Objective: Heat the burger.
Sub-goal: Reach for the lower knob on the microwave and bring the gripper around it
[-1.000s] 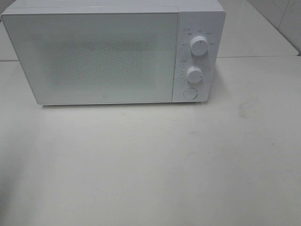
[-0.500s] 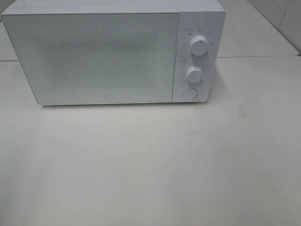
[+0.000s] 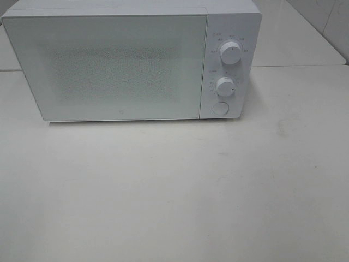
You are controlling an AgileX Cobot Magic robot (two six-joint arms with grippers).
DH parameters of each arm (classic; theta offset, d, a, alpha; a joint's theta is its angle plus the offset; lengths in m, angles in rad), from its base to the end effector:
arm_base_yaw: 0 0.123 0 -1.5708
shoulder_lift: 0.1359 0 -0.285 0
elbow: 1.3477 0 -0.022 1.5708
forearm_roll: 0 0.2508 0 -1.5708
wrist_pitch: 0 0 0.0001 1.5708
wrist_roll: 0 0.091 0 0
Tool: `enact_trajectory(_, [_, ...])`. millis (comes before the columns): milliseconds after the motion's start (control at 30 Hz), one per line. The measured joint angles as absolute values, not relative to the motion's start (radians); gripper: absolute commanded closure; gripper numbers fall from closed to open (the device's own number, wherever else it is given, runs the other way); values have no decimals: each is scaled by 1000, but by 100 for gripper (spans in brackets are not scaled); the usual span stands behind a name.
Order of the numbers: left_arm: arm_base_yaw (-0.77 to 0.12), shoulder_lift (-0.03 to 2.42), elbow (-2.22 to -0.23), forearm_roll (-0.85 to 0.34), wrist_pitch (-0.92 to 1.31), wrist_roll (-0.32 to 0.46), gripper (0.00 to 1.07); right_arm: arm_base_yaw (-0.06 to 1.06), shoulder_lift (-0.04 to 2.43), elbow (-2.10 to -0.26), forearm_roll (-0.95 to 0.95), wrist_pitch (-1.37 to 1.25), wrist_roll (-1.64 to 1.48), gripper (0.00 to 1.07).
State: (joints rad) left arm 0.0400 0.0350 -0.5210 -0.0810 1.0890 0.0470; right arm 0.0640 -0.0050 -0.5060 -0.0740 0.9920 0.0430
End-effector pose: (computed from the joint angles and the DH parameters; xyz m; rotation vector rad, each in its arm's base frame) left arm -0.0028 -0.0066 0.2812 0.0118 2.0841 -0.0448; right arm -0.0035 -0.0059 0.2848 -0.0198 1.9625 -0.0172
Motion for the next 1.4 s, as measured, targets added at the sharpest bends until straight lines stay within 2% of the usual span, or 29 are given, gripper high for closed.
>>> enact_trajectory(1400, [40,-4,-521,-79,1086,47,9,64,-5,-506,-74,992,43,32])
